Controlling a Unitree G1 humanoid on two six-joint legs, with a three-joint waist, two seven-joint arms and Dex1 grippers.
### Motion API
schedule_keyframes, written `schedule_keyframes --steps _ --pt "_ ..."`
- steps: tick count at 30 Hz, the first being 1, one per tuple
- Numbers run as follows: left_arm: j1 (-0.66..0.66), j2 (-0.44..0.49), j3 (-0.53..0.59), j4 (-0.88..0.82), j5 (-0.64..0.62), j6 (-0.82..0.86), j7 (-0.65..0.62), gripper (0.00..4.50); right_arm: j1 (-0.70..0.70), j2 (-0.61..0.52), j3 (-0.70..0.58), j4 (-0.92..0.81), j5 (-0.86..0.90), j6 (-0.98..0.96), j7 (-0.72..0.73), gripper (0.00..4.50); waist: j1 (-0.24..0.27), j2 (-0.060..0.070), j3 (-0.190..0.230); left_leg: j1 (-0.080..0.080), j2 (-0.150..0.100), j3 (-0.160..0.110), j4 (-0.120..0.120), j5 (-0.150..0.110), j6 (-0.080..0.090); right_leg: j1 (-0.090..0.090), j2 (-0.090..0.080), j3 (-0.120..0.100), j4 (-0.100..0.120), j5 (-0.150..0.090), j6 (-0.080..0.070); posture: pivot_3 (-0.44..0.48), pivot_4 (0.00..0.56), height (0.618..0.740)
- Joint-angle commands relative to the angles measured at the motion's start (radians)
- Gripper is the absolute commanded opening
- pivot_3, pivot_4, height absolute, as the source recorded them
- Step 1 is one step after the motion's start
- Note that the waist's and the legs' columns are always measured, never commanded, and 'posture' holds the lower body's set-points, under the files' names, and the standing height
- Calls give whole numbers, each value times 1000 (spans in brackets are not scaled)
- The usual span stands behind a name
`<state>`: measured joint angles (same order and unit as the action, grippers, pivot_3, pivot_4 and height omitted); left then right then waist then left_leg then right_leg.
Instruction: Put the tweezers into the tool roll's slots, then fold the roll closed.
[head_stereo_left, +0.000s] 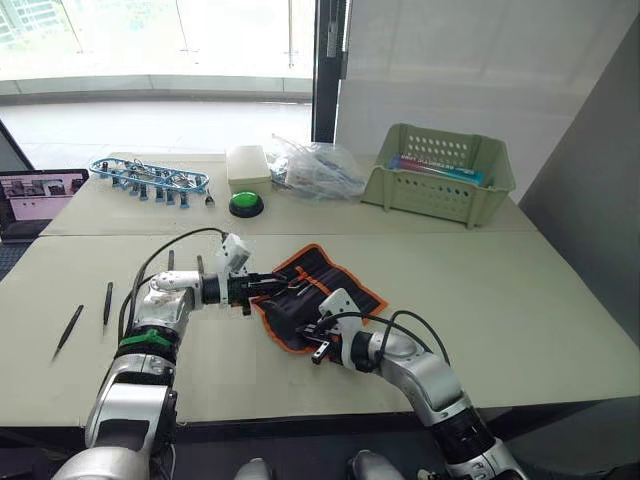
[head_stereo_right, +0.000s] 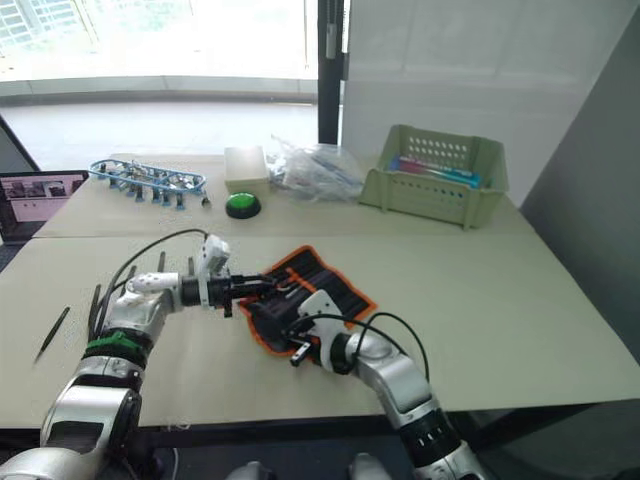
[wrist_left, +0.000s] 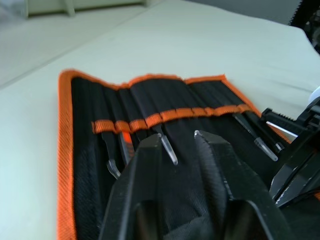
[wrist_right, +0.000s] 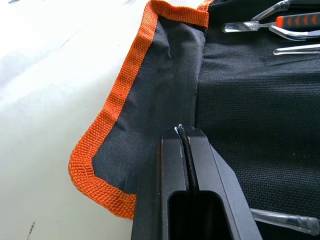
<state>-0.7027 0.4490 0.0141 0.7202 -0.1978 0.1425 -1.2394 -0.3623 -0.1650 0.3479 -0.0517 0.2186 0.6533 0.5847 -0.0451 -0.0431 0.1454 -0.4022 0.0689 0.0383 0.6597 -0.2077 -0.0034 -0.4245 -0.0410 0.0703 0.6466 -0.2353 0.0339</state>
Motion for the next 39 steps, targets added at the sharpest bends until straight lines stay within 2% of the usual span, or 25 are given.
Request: schedule_keyframes --steps 1,7,13,20,30,34,39 --pt "47 -2 -14 -108 13 16 69 47 22 -29 11 18 -14 67 -3 0 1 0 0 0 0 0 0 0 0 0 0 0 0 0 0 0 150 740" --pt "155 22 -103 -31 158 -140 188 47 11 -38 1 -50 8 100 12 0 5 1 -1 2 0 0 -1 0 0 2 -1 0 -2 0 0 0 150 740" --pt "177 22 -144 23 187 -245 206 47 -69 26 -66 -81 63 72 8 0 3 5 -4 3 0 1 -1 0 0 2 -1 0 -2 -3 -6 0 150 740" --pt "166 19 -140 47 174 -269 220 47 -184 99 -44 149 -1 -33 -20 0 2 7 -5 6 0 0 -2 0 0 3 -1 0 -2 -2 -7 0 150 740" --pt "195 39 -139 26 177 -295 221 47 -226 165 8 410 -96 -157 -32 0 -3 8 -7 8 -1 0 -4 0 0 3 -1 0 -1 -2 -7 0 150 740" --pt "195 53 -139 33 187 -322 239 47 -173 140 22 371 -89 -117 17 0 -5 10 -10 14 -2 1 -12 0 0 5 -1 2 -3 -2 -8 0 150 740" --pt "190 66 -146 49 187 -344 243 47 -83 83 25 230 -64 -7 53 0 -2 14 -15 15 -2 0 -17 0 0 4 0 1 -3 -2 -8 0 150 740"
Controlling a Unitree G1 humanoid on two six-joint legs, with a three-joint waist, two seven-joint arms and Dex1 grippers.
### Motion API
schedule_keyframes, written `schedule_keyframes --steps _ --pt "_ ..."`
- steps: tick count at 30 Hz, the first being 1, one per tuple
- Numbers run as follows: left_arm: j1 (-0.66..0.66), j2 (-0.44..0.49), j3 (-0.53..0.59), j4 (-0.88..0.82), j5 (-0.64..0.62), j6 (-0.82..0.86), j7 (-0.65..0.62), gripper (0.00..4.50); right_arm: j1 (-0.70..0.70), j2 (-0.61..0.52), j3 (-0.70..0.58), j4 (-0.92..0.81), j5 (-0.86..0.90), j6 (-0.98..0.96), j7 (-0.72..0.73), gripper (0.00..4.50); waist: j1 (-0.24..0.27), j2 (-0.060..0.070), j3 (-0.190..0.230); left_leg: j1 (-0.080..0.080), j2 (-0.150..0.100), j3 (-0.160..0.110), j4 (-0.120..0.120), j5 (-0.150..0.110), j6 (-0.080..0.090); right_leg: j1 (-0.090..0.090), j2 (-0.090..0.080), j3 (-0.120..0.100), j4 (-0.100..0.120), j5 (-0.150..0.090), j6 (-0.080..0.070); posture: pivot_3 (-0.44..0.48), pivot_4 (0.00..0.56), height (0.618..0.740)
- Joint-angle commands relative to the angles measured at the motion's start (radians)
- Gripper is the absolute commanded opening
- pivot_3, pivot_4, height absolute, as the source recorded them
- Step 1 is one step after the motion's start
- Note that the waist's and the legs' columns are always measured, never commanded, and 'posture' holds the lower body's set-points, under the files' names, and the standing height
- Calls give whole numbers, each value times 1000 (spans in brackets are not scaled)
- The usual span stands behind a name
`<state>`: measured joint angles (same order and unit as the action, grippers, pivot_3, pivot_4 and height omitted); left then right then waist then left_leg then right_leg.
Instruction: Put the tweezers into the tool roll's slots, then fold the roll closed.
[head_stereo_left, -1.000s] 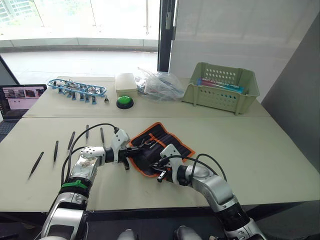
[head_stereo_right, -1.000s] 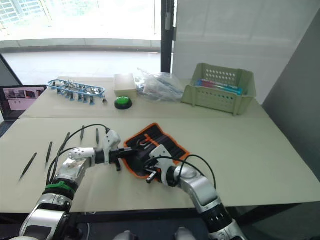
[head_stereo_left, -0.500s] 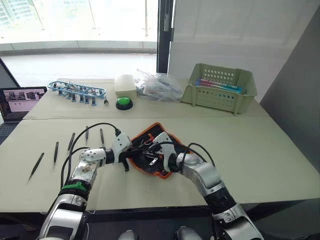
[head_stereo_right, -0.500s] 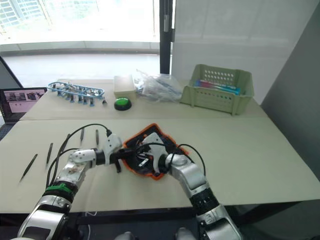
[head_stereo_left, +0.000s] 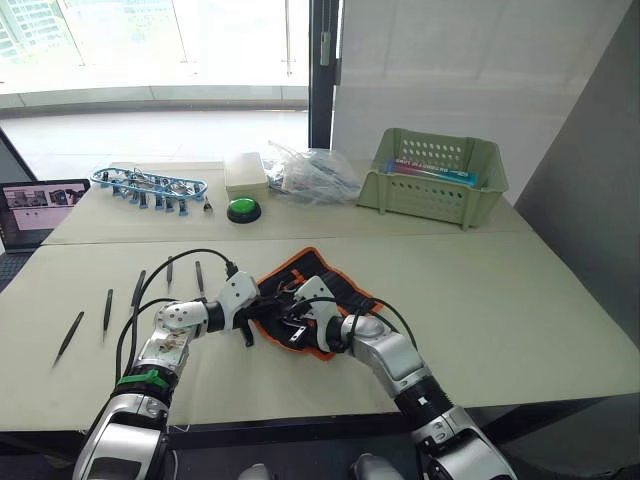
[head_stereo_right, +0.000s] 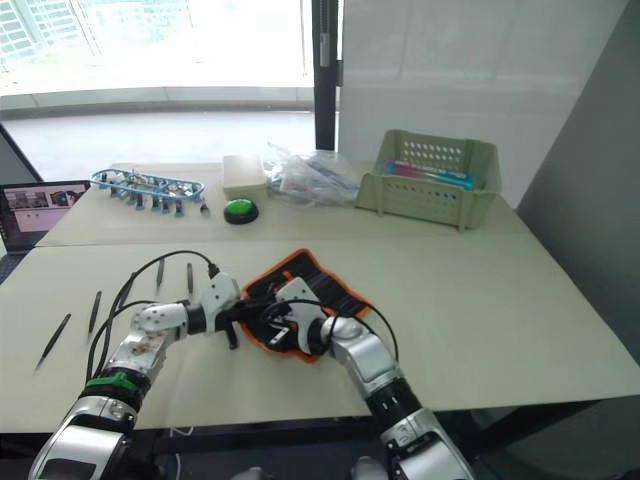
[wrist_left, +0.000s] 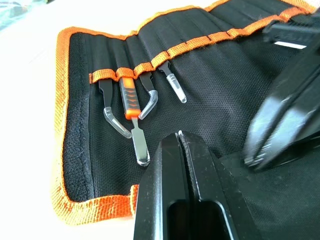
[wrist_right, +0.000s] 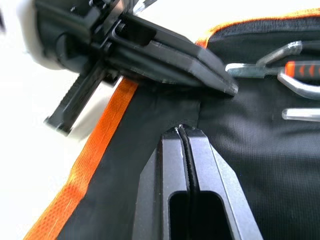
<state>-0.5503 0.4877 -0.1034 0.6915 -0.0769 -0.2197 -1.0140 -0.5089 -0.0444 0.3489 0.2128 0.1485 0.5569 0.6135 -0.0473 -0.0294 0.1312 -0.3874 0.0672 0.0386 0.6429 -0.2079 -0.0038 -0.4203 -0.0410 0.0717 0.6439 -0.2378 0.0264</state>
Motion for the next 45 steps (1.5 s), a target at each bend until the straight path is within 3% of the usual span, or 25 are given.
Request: schedule_keyframes --steps 1,9,18,23,26,27,32,33,38,45 --pt "39 29 -32 79 69 12 20 47 88 -55 29 -81 10 106 32 0 1 0 -1 0 0 0 0 0 0 0 0 0 0 0 0 0 150 740" --pt "42 42 -41 96 69 -15 26 47 257 -146 28 -344 53 232 21 0 0 -3 -3 1 0 0 -1 -3 -4 0 0 0 -2 -4 -5 0 150 740" --pt "43 43 -28 100 45 -19 11 47 329 -178 -8 -439 102 246 -3 0 -2 -3 -3 4 0 0 -4 -6 -10 -1 -1 0 -4 -4 -6 0 150 740" --pt "58 39 41 23 -56 7 -33 47 318 -153 -77 -473 155 136 18 0 -5 -5 -2 3 0 -1 -10 -6 -10 -2 -1 -1 -10 -4 -6 0 150 740" --pt "105 68 126 -158 -216 103 -125 47 314 -148 -153 -564 240 113 45 0 -14 -6 3 -1 0 0 -13 -5 -9 -6 0 -1 -12 -3 -6 0 150 740" --pt "124 85 151 -222 -258 159 -139 47 315 -158 -169 -591 255 111 49 0 -15 -7 6 -4 0 0 -13 -1 -2 -8 0 -1 -12 -1 -3 0 150 740" --pt "275 239 325 -477 -440 444 -146 47 347 -245 -340 -695 335 104 42 0 -13 -9 8 -23 0 -3 -13 -1 -1 -22 1 -2 -12 2 -1 0 150 740" --pt "316 269 369 -504 -457 471 -137 577 360 -274 -381 -699 335 92 40 263 -12 -9 8 -23 0 -3 -14 -2 -4 -22 0 -2 -13 3 -2 0 150 740" --pt "559 388 638 -491 -463 475 -104 2153 467 -417 -636 -642 357 -4 87 1905 -2 -9 10 -23 -1 0 -15 -12 -10 -22 -3 -2 -18 -2 0 0 150 740" --pt "826 407 961 -330 -436 358 -63 4480 661 -522 -878 -444 382 -193 218 4274 11 -13 12 -18 0 1 -15 -16 -9 -19 -3 -3 -18 -11 -5 0 150 740"
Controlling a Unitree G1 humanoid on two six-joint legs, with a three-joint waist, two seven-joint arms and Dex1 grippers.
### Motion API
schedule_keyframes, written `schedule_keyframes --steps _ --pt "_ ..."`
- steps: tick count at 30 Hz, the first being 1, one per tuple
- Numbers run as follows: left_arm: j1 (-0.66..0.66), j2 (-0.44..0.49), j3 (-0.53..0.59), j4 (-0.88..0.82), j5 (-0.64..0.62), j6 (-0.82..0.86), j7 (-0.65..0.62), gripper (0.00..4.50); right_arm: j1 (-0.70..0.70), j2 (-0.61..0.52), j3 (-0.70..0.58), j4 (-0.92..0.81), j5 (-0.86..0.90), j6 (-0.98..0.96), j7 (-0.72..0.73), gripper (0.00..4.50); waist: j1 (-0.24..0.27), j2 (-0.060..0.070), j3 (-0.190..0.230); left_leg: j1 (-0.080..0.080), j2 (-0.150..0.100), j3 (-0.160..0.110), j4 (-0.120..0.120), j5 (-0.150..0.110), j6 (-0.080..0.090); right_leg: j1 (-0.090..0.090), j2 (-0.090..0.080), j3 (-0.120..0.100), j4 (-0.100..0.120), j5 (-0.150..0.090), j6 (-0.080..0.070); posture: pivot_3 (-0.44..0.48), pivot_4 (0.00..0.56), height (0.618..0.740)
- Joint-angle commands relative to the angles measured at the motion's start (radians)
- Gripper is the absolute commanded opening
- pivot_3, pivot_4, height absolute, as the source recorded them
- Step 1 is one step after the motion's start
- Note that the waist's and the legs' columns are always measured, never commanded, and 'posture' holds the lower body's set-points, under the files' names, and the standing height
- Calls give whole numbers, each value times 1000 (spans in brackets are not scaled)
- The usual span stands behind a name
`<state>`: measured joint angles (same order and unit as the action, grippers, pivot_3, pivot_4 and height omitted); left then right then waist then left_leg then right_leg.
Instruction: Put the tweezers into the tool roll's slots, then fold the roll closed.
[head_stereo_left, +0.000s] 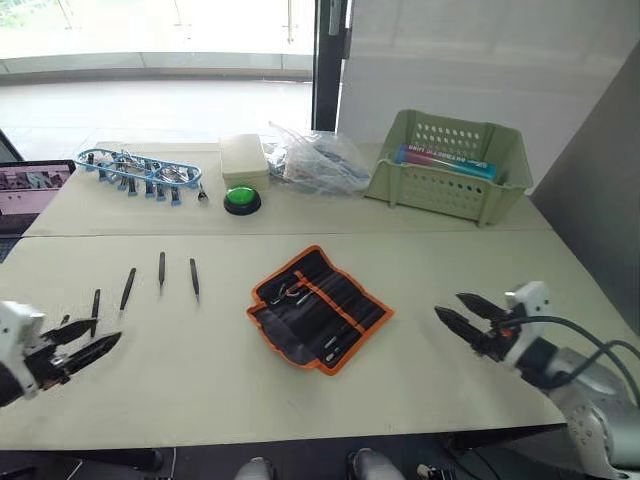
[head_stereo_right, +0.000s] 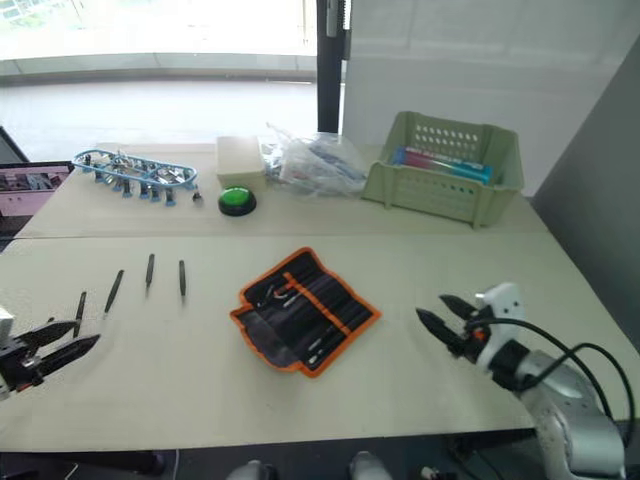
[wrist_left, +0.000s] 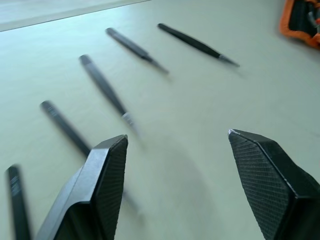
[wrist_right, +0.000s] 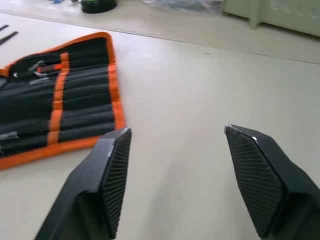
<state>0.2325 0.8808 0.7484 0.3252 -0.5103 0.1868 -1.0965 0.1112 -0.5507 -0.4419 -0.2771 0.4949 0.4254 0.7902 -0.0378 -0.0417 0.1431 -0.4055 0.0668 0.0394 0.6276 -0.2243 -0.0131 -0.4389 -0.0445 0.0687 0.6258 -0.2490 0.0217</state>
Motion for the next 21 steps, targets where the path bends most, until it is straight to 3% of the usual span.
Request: schedule_keyframes --steps 1,5,11,15,21 --pt "74 7 140 60 0 -67 27 4500 65 -17 -116 73 51 -69 57 4484 2 -1 1 1 0 0 0 0 0 0 0 0 0 -1 -1 0 150 740" --pt "186 -31 245 147 -15 -125 40 4500 158 -26 -225 185 53 -134 76 4484 2 -1 1 5 1 3 0 0 0 2 -1 0 1 -7 -3 0 150 740" --pt "226 -52 275 160 -37 -119 50 4500 160 -30 -262 178 88 -134 56 4484 -3 -2 2 9 3 7 0 -4 -7 3 -3 1 3 -6 -3 0 150 740" --pt "249 -60 273 171 -44 -105 52 4500 113 -59 -198 74 115 -42 11 4484 -9 -3 2 14 3 8 0 -5 -8 3 -2 2 4 -4 -5 0 150 740" --pt "236 -146 230 96 -50 -98 117 4500 -112 -146 51 -154 239 134 52 4484 -15 -2 3 18 4 8 0 -3 -5 4 -2 2 6 -1 -4 0 150 740"
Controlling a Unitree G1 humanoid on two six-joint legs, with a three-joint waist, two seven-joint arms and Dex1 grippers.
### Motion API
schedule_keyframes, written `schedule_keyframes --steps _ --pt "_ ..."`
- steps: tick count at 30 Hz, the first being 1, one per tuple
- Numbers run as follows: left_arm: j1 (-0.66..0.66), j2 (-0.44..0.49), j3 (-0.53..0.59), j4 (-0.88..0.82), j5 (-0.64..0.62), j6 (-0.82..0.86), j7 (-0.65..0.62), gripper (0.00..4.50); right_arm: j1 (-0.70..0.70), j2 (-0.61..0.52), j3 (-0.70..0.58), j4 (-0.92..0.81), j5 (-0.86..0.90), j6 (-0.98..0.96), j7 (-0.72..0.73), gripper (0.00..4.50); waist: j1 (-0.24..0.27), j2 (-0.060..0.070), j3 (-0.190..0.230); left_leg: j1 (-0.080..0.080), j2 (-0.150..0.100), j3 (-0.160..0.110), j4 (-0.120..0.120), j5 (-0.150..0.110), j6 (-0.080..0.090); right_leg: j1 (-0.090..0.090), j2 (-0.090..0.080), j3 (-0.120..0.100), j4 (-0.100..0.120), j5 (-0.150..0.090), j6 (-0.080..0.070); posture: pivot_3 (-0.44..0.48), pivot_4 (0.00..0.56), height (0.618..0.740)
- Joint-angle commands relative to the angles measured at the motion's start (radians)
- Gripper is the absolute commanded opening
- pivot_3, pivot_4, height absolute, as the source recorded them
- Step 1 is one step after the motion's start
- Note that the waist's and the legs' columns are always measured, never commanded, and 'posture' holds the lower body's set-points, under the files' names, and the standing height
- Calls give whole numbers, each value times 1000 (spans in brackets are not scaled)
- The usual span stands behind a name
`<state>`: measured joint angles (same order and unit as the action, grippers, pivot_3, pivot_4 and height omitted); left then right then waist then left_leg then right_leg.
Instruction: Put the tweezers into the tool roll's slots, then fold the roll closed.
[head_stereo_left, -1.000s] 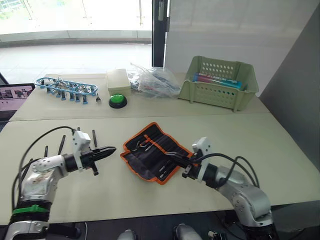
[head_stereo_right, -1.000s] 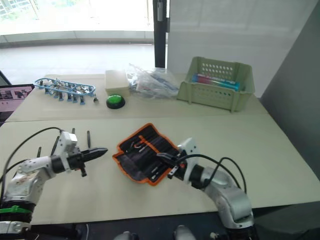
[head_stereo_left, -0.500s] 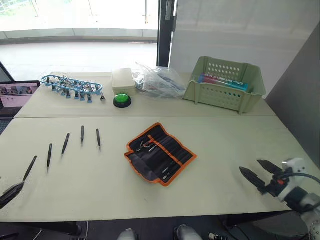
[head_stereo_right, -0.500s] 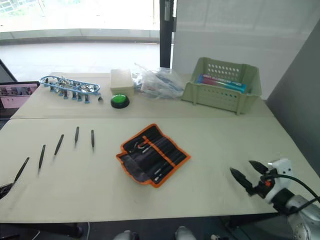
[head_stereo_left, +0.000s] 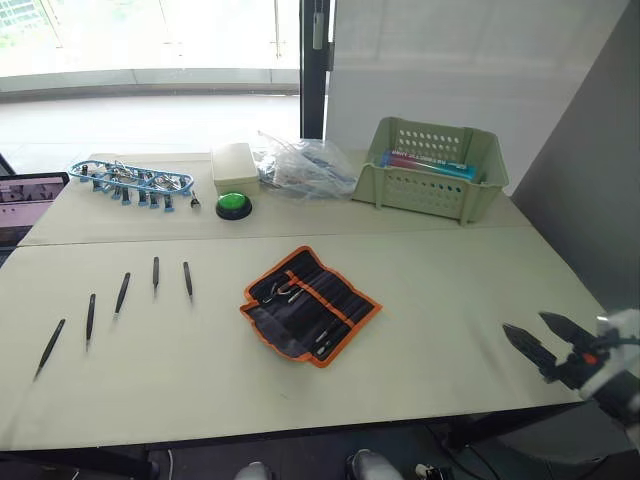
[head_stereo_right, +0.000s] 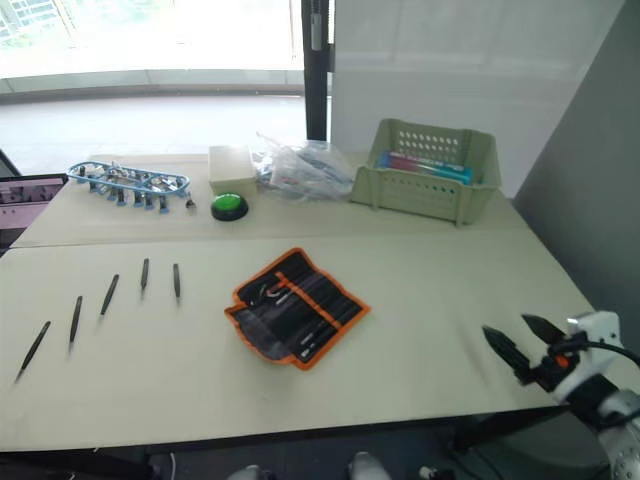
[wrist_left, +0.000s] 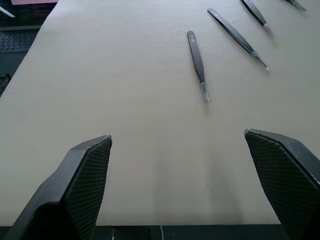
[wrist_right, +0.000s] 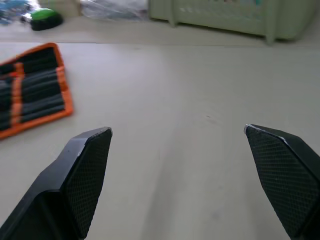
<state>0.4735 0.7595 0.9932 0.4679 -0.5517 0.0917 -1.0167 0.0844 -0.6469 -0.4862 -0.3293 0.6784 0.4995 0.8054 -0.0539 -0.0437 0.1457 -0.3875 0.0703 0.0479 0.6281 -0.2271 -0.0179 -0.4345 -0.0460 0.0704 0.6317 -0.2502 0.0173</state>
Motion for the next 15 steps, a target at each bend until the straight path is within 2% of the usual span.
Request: schedule_keyframes --steps 1,7,15 --pt "-17 -36 -27 -57 -7 0 49 4500 -124 -67 135 -120 71 82 55 4484 3 0 0 0 0 0 0 0 0 0 0 0 0 0 0 0 150 740" --pt "-136 -37 -131 -34 33 -5 121 4500 -285 -146 308 -177 134 159 179 4484 38 -5 -2 -4 1 1 0 3 4 -2 1 -2 0 4 -4 0 150 740" --pt "-394 61 -305 206 136 -46 123 4500 -369 -168 396 -185 139 168 248 4484 50 -5 -2 -9 1 1 2 2 4 -4 1 -3 -1 6 0 0 150 740"
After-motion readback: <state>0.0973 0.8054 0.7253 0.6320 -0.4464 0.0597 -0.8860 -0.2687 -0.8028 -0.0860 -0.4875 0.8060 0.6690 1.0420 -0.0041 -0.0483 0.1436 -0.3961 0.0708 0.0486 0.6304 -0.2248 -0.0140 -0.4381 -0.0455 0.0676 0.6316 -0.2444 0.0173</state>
